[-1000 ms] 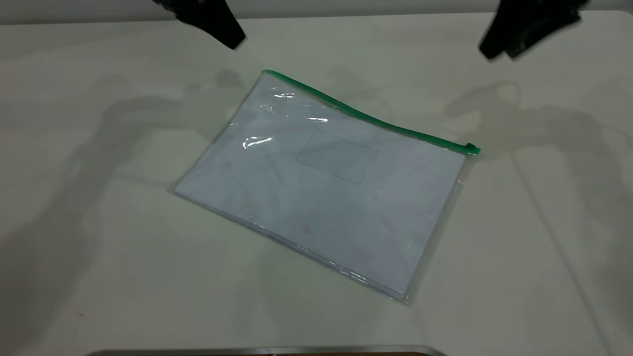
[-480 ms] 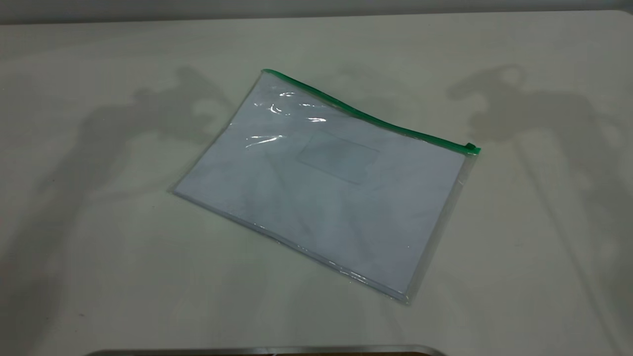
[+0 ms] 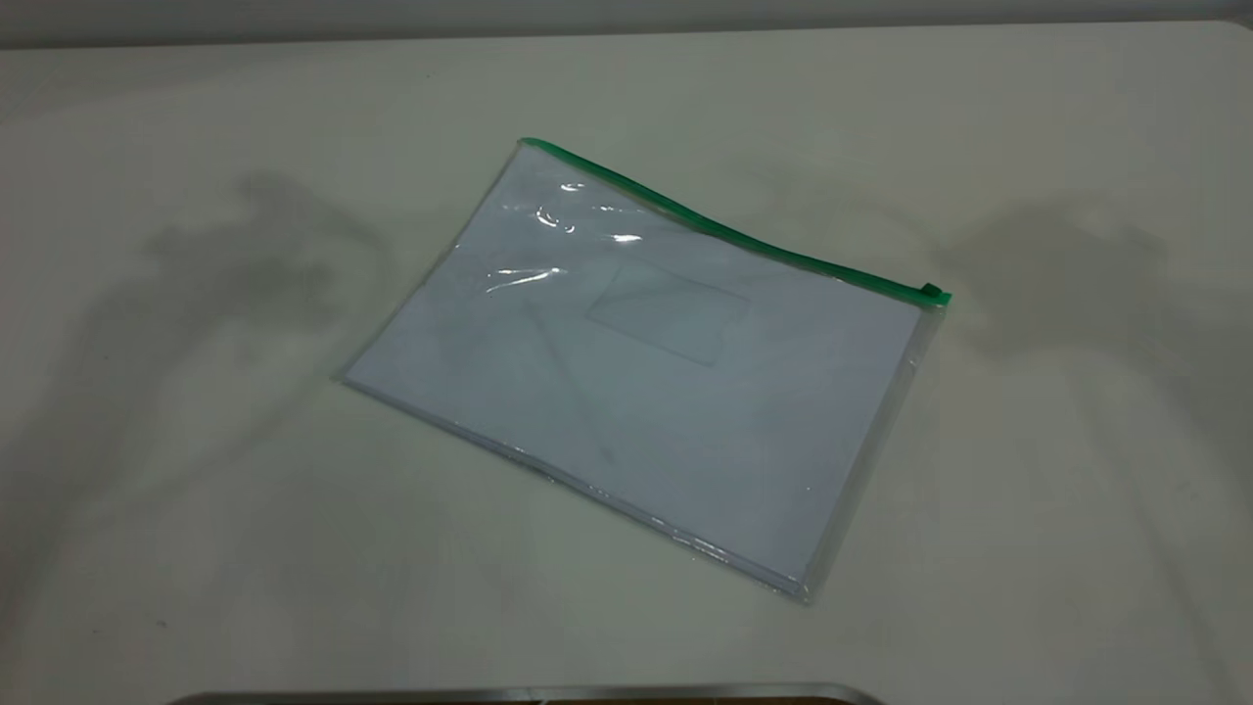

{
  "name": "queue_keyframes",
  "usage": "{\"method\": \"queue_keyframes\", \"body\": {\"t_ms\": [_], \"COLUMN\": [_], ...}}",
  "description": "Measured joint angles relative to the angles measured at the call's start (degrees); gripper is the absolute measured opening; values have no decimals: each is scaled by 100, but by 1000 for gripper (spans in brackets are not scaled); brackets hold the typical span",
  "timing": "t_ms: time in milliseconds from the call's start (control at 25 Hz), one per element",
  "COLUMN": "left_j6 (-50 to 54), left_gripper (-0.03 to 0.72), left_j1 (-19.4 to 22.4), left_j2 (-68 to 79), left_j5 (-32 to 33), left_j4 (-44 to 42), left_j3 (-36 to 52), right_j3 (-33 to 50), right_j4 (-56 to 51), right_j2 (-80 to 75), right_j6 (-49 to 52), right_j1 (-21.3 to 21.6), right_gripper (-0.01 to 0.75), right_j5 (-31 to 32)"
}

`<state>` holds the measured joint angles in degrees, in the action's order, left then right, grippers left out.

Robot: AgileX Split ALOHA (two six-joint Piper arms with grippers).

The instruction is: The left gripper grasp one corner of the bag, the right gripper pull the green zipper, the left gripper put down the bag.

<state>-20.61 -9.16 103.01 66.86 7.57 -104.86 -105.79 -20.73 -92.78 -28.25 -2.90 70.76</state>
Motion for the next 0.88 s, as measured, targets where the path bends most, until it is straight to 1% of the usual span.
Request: {"method": "queue_keyframes", "body": {"t_ms": [120, 240, 440, 520, 680, 880], "left_j6": [351, 679, 1124, 1260, 1410, 1440], "left_gripper": [590, 590, 590, 590, 590, 590], "left_j1": [0, 0, 0, 0, 0, 0], "left_j2": [-407, -840, -1671, -2077, -2967, -4300], "left_j5": [0, 0, 0, 0, 0, 5], "left_j4": [-241, -446, -550, -515, -445, -440], "left_j3": [0, 0, 5, 149, 926, 2401], "right_j3": [32, 390, 1525, 2016, 3027, 4212], "right_j4": [6, 11, -32, -61, -61, -65], "right_j2": [585, 1201, 2286, 2777, 3761, 5030], "right_j6": [205, 316, 412, 419, 425, 425], "right_j1": [0, 0, 0, 0, 0, 0], "right_gripper": [561, 561, 561, 561, 561, 561], "right_j5": [0, 0, 0, 0, 0, 0]}}
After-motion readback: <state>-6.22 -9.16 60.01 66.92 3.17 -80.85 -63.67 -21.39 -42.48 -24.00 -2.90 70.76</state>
